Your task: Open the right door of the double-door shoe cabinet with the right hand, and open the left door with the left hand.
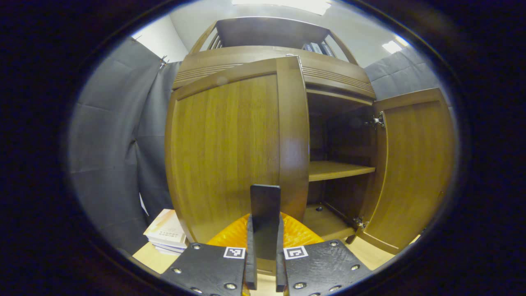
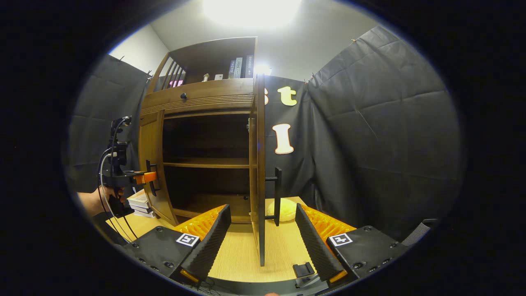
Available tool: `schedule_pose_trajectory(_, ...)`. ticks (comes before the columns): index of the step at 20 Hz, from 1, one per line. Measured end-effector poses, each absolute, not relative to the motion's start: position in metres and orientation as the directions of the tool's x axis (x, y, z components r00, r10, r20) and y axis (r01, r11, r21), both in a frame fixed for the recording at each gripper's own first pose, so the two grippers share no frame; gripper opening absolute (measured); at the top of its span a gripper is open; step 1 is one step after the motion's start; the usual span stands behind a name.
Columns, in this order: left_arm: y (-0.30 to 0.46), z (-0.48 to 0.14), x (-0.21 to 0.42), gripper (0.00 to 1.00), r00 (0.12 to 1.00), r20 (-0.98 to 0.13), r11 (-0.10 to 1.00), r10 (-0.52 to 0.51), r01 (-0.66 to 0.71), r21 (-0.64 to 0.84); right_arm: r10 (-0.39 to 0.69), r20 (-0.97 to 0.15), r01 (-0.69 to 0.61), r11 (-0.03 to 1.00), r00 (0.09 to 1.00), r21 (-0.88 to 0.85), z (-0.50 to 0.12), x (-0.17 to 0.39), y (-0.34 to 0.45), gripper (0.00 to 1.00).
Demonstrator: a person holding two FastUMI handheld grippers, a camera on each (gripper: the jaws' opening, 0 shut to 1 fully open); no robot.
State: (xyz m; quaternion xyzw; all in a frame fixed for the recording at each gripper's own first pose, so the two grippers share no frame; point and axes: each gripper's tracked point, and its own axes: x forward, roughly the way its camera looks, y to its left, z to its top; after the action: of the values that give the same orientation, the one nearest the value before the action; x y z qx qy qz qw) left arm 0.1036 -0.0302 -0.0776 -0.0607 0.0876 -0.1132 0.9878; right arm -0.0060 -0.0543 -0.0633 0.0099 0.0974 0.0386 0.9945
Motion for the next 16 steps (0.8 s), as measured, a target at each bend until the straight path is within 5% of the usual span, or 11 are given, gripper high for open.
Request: schedule_pose_trajectory(16,0.054,-0.078,0.033,0.21,0.969,-0.169,0.978,-0.18,0.158,-0.136,0.184,-0.17,-0.177,0.983,0.968,0.052,-0.059,0.0,0.001,0.96)
